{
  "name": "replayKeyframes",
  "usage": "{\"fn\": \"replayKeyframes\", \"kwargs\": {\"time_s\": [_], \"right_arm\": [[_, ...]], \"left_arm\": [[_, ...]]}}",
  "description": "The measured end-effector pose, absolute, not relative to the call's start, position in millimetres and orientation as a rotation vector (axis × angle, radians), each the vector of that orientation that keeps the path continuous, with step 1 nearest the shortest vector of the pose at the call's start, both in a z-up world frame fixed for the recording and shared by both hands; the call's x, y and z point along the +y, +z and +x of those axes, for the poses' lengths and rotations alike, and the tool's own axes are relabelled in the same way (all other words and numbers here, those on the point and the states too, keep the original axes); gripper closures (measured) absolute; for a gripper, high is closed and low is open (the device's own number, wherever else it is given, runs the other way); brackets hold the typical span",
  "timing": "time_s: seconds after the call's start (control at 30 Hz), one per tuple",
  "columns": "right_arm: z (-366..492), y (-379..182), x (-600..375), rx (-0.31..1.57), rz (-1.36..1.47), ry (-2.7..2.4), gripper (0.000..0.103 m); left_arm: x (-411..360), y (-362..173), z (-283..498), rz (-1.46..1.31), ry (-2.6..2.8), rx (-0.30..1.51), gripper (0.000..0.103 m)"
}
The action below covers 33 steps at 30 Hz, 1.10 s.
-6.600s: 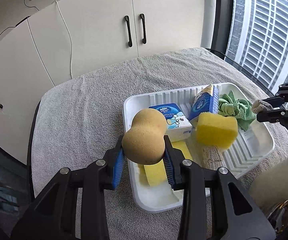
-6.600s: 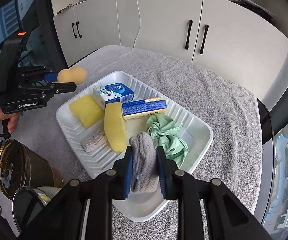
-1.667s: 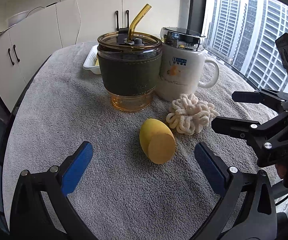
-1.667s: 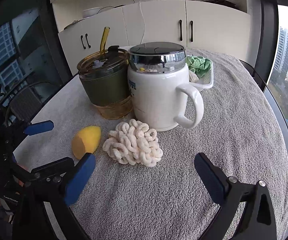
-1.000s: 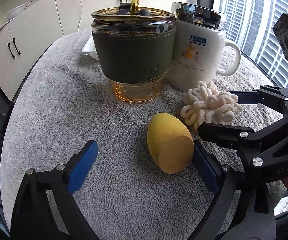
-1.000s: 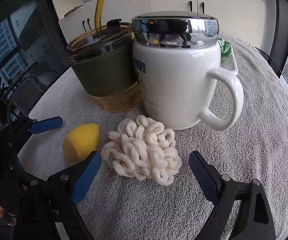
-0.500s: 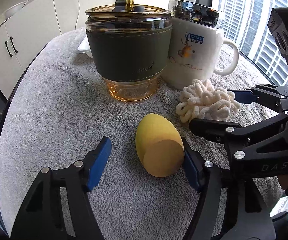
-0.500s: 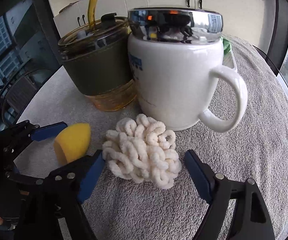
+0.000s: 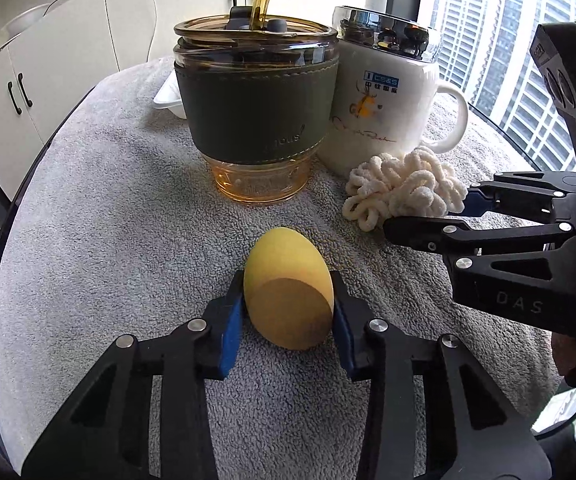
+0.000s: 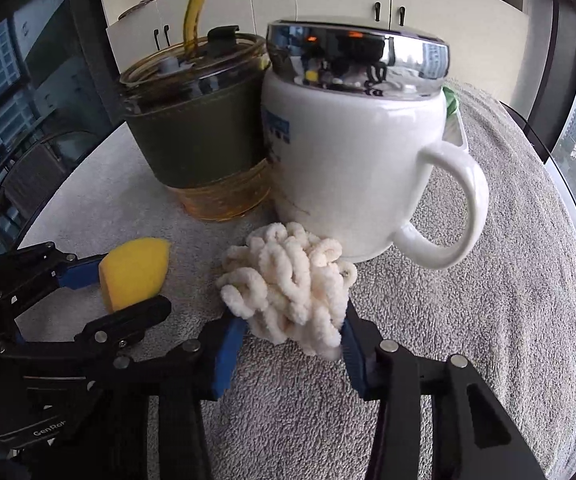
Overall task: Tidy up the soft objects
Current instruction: 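Grasp the yellow egg-shaped sponge with the left tool while the right tool grasps the white coiled rope toy, then lift and carry the egg sponge and rope toy in both tools to the white tray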
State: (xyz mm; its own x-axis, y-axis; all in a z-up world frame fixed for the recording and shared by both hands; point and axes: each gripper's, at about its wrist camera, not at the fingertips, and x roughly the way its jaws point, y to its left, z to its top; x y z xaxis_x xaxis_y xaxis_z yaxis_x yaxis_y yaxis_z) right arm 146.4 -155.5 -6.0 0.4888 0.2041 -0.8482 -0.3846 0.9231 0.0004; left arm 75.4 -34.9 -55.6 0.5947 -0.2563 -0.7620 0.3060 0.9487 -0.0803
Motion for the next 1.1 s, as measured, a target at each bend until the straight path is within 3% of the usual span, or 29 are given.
{"fn": "replayKeyframes", "kwargs": {"time_s": [0.07,0.13,0.17,1.1], "right_arm": [[145,-5,-156,0.995,-0.194,0.366,0.074],[144,-5,-157,0.991,-0.184,0.371,0.09],[143,-5,-158,0.988,-0.18,0.37,0.094],[77,22,-179,0.97,-0.188,0.374,0.095]], "left_arm": [[-35,-56,75,0.057,-0.33,0.87,0.067],[-35,-55,75,0.052,-0.333,0.869,0.067],[-35,-55,75,0.049,-0.335,0.868,0.067],[-27,-45,58,0.03,-0.381,0.845,0.07]]}}
